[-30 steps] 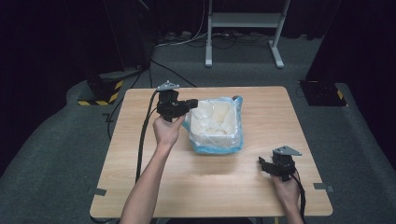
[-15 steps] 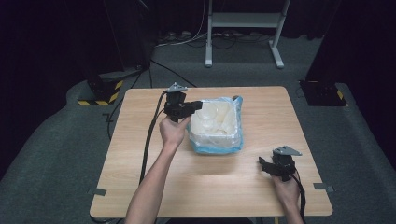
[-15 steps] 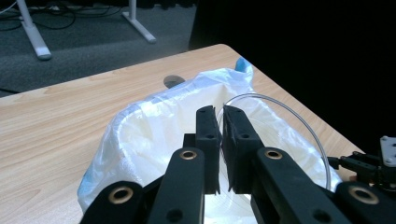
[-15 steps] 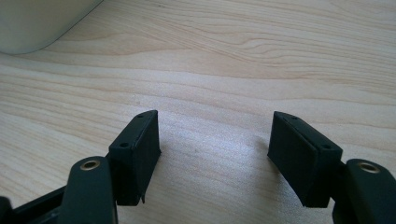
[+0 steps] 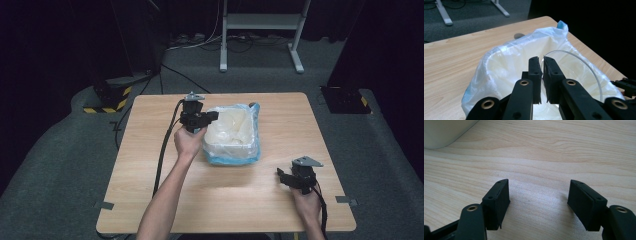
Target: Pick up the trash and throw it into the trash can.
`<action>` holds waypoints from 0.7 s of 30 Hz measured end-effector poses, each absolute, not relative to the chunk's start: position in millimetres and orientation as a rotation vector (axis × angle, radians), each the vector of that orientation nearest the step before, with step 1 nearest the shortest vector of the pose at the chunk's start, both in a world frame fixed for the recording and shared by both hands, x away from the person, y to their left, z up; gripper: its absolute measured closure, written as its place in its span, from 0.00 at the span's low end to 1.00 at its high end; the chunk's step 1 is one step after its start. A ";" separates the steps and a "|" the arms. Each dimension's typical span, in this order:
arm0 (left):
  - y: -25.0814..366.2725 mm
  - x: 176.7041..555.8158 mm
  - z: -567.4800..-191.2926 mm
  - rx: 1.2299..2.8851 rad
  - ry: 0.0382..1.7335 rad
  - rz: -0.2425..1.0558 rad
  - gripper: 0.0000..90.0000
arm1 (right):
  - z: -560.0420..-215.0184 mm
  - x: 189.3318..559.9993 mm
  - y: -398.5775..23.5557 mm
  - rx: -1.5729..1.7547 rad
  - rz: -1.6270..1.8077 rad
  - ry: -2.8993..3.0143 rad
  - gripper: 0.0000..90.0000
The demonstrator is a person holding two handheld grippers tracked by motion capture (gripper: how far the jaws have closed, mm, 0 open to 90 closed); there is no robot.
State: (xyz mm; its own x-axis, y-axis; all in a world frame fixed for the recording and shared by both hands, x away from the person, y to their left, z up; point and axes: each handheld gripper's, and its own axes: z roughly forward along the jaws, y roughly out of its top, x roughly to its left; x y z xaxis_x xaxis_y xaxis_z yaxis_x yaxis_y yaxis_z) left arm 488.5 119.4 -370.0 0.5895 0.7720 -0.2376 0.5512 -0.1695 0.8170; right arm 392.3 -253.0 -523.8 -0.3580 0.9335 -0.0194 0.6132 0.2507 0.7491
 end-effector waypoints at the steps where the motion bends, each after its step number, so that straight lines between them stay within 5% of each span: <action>1: 119.1 489.2 -371.8 1.852 1.076 0.281 0.93 | -523.8 392.3 -253.0 1.405 0.913 2.062 0.37; 9: 117.8 491.9 -379.5 1.876 1.090 0.284 0.92 | -523.8 392.3 -253.0 1.405 0.913 2.062 0.37; 21: 121.4 485.0 -378.4 1.870 1.122 0.340 0.65 | -523.8 392.3 -253.0 1.405 0.913 2.062 0.37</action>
